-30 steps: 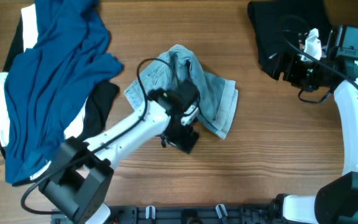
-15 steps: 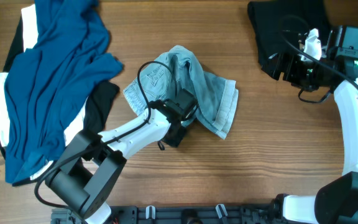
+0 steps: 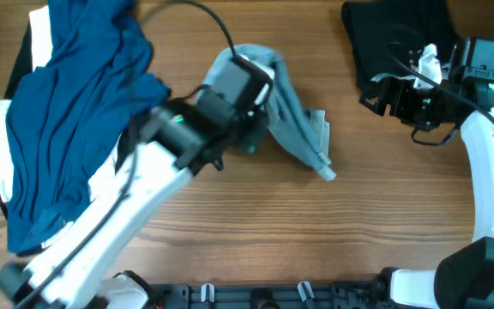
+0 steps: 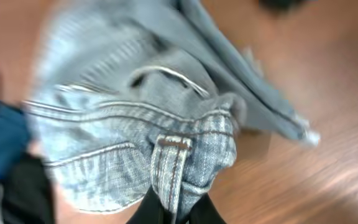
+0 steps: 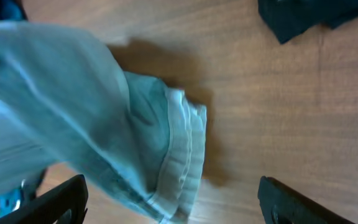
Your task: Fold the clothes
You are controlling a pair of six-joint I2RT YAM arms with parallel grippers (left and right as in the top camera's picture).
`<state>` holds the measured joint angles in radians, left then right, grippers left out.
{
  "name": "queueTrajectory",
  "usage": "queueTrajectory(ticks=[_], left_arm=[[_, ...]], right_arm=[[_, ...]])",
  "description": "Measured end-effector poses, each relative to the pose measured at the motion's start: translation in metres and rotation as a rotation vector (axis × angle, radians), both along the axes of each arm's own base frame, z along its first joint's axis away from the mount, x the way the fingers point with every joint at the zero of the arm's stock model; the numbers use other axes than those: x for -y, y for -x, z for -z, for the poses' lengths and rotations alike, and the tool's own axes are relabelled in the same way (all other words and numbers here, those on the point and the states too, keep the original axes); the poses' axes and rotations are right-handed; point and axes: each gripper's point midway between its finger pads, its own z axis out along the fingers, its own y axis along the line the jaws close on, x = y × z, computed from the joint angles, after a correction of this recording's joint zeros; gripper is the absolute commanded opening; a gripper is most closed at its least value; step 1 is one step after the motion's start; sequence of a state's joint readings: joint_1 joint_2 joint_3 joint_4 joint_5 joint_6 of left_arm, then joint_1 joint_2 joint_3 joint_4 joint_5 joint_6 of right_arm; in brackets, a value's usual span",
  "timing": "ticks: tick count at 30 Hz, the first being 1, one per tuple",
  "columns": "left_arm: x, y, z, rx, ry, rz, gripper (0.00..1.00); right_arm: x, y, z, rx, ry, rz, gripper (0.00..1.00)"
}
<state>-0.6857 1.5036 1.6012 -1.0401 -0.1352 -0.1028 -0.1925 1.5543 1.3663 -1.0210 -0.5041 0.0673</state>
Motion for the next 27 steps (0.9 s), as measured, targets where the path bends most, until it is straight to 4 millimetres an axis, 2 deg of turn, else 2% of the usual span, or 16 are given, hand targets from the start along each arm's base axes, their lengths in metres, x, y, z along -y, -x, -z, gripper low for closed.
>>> queueTrajectory(ticks=[3, 5, 8, 10, 15, 18, 19, 21, 23, 27], left_arm=[[-0.008, -0.008, -0.044, 0.136, 0.047, -0.042, 0.04], [-0.011, -0.013, -0.059, 0.19, 0.064, -0.065, 0.04], [-0.013, -0.02, -0.067, 0.228, 0.077, -0.085, 0.04], [-0.012, -0.023, -0.071, 0.247, 0.086, -0.091, 0.04], [-0.013, -0.035, -0.086, 0.323, 0.106, -0.129, 0.04], [-0.013, -0.045, -0.101, 0.391, 0.134, -0.168, 0.04], [-0.014, -0.051, -0.112, 0.435, 0.16, -0.197, 0.04], [-0.015, -0.054, -0.119, 0.462, 0.18, -0.217, 0.04], [-0.015, -0.058, -0.127, 0.489, 0.211, -0.239, 0.04], [-0.017, -0.059, -0.129, 0.494, 0.227, -0.269, 0.04]], right_arm=[[-0.007, 0.007, 0.0, -0.002, -0.018, -0.059, 0.89], [-0.017, 0.009, -0.004, 0.022, -0.041, -0.125, 0.88], [-0.035, 0.011, -0.005, 0.045, -0.046, -0.205, 0.83], [-0.055, 0.012, -0.007, 0.061, -0.044, -0.276, 0.79], [-0.099, 0.019, -0.007, 0.081, -0.036, -0.405, 0.8], [-0.117, 0.013, -0.007, 0.113, -0.042, -0.417, 0.82], [-0.126, 0.014, -0.002, 0.117, -0.046, -0.429, 0.82], [-0.138, 0.005, 0.0, 0.157, -0.057, -0.415, 0.83], [-0.158, -0.004, 0.002, 0.202, -0.078, -0.403, 0.84], [-0.203, -0.009, -0.004, 0.262, -0.128, -0.387, 0.83]])
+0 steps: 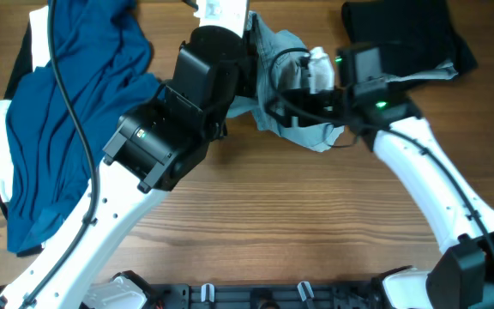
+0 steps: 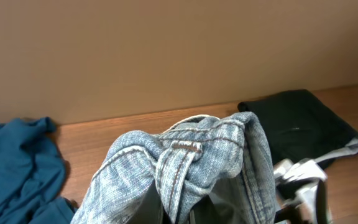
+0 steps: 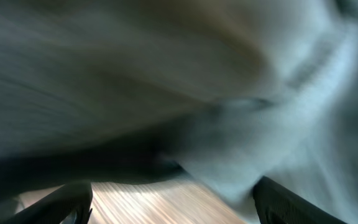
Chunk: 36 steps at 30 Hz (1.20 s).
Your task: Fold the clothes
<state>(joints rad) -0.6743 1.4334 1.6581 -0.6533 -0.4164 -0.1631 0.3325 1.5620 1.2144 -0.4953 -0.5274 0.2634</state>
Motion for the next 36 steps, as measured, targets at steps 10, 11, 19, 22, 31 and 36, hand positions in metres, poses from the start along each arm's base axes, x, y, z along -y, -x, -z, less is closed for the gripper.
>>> queueTrajectory(ticks=[10, 11, 19, 22, 31, 36], left_arm=[[-0.009, -0.002, -0.001, 0.002, 0.02, -0.062, 0.04], [-0.009, -0.002, -0.001, 0.001, 0.026, -0.067, 0.04], [-0.012, 0.0, 0.004, -0.022, 0.025, -0.075, 0.04], [-0.016, 0.005, 0.004, -0.03, 0.017, -0.077, 0.04], [-0.027, 0.026, -0.013, -0.01, 0.034, -0.065, 0.04], [-0.024, 0.044, -0.034, 0.028, 0.084, -0.012, 0.04]], right_arm=[[-0.025, -0.014, -0.013, 0.021, -0.063, 0.134, 0.69], [-0.024, -0.016, -0.013, 0.026, -0.058, 0.161, 0.57], [-0.001, -0.035, -0.007, 0.057, 0.027, 0.355, 0.04], [0.03, -0.045, -0.002, 0.076, 0.09, 0.383, 0.04], [0.125, -0.014, -0.076, 0.143, 0.056, 0.349, 0.04], [0.158, 0.031, -0.134, 0.211, 0.068, 0.351, 0.04]])
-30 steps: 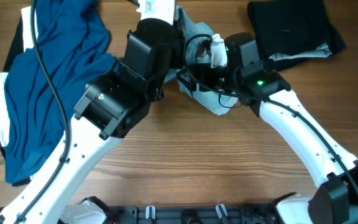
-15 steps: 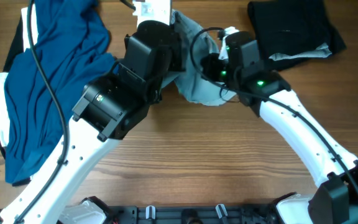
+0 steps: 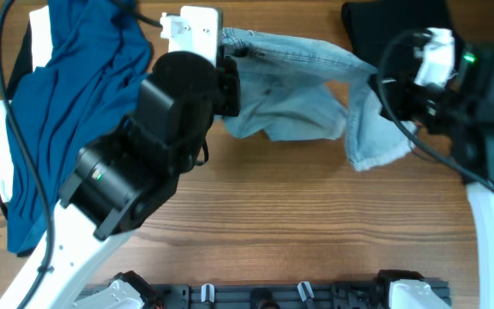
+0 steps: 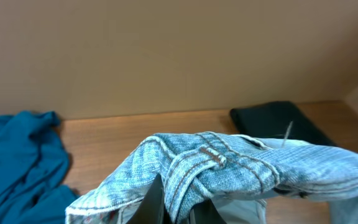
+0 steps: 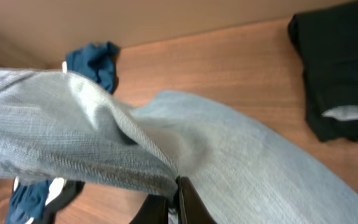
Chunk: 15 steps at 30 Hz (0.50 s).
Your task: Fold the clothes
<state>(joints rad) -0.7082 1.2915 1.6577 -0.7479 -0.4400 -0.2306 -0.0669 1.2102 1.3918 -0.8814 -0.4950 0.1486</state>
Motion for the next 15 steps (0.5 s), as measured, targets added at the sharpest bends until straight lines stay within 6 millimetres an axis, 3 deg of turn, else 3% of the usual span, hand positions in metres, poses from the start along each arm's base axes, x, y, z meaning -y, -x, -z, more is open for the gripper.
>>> queueTrajectory(ticks=[5, 9, 15], left_arm=[[0.017, 0.034, -0.021, 0.044, 0.043, 0.101, 0.04], [0.02, 0.068, -0.032, 0.06, 0.056, 0.175, 0.04], [0.005, 0.114, -0.02, -0.009, 0.035, 0.234, 0.04]], right_arm=[[0.018, 0.045, -0.026, 0.011, 0.028, 0.045, 0.04], [0.018, 0.072, -0.031, -0.001, 0.045, 0.044, 0.04], [0.012, 0.104, -0.032, -0.025, 0.056, 0.019, 0.04]])
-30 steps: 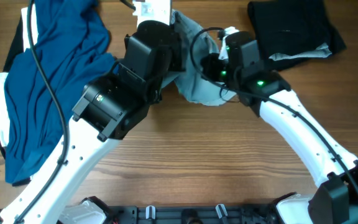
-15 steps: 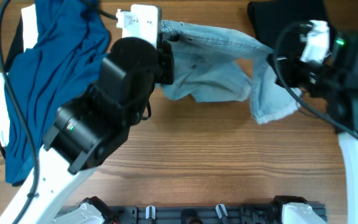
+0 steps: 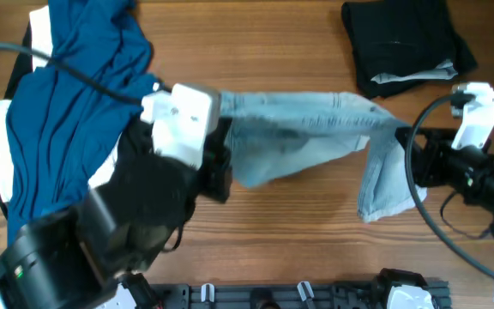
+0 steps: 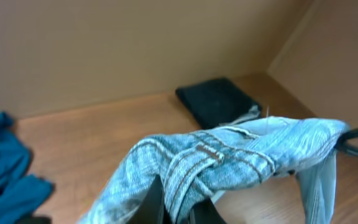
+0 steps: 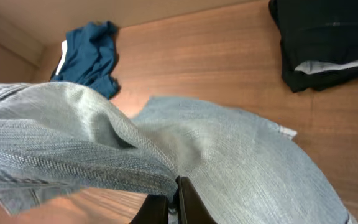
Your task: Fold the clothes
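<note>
A pair of light blue jeans [image 3: 303, 129] hangs stretched between both arms above the wooden table [image 3: 298, 240]. My left gripper [image 4: 180, 208] is shut on the waistband by a belt loop [image 4: 204, 155], at the left end. My right gripper [image 5: 178, 198] is shut on the denim edge at the right end, where one leg [image 3: 382, 180] droops down. In the right wrist view the jeans [image 5: 229, 149] fill the lower frame. A blue garment [image 3: 67, 112] lies heaped at the left, also seen small in the right wrist view [image 5: 89, 53].
A folded black garment [image 3: 406, 43] with a pale label sits at the back right corner, also visible from the left wrist [image 4: 219, 102] and right wrist [image 5: 328, 37]. White fabric [image 3: 3, 163] pokes out under the blue heap. A wall backs the table.
Both arms have shifted toward the front of the table with the jeans still held. The jeans are pulled flatter and straighter between the grippers.
First my left gripper held the bunched jeans low over the table while the right one stood open by the black garment. Then the right arm was in at the jeans. Then both held the jeans spread wide, and now they hang taut nearer the front.
</note>
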You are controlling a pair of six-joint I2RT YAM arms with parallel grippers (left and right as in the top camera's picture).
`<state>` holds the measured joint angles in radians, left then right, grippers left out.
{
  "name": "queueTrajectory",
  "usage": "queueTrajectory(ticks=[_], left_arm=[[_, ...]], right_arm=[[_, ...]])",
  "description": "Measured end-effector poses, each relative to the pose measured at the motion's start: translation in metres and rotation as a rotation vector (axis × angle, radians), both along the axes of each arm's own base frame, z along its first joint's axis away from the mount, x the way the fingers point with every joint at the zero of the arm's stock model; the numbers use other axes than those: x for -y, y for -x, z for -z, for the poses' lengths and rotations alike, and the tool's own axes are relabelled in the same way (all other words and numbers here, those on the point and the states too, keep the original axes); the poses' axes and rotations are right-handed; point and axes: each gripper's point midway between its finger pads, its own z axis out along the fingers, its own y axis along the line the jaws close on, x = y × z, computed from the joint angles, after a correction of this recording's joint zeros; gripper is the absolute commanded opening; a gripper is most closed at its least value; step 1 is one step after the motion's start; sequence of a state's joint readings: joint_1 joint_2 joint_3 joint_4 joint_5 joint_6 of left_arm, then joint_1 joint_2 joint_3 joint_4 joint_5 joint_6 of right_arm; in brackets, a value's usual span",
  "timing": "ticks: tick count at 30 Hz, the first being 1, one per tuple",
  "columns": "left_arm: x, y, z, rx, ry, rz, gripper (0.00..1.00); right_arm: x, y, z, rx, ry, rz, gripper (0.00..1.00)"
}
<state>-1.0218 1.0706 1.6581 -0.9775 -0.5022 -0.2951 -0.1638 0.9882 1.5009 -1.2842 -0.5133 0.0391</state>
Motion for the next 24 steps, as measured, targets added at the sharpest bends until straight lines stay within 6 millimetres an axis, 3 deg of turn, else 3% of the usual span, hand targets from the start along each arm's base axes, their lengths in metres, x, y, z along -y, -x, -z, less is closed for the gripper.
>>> queueTrajectory(ticks=[3, 8, 12, 17, 21, 24], left_arm=[[-0.005, 0.008, -0.001, -0.011, 0.02, -0.002, 0.04], [-0.011, 0.023, -0.013, 0.002, 0.063, 0.022, 0.04], [-0.015, 0.038, -0.023, 0.003, 0.078, 0.064, 0.04], [-0.032, 0.042, 0.004, -0.084, 0.004, 0.01, 0.04], [-0.054, 0.04, 0.027, -0.163, -0.039, -0.102, 0.04], [-0.092, 0.029, 0.035, -0.177, -0.057, -0.292, 0.04]], right_arm=[[-0.002, 0.016, -0.015, 0.013, 0.008, -0.004, 0.04], [-0.004, 0.057, -0.064, 0.107, 0.057, 0.013, 0.04], [-0.005, 0.081, -0.083, 0.166, 0.09, 0.016, 0.04], [-0.008, 0.079, -0.08, 0.147, 0.091, -0.011, 0.04], [-0.011, 0.063, -0.075, 0.106, 0.073, -0.057, 0.03], [-0.001, 0.042, -0.062, 0.043, 0.096, -0.041, 0.04]])
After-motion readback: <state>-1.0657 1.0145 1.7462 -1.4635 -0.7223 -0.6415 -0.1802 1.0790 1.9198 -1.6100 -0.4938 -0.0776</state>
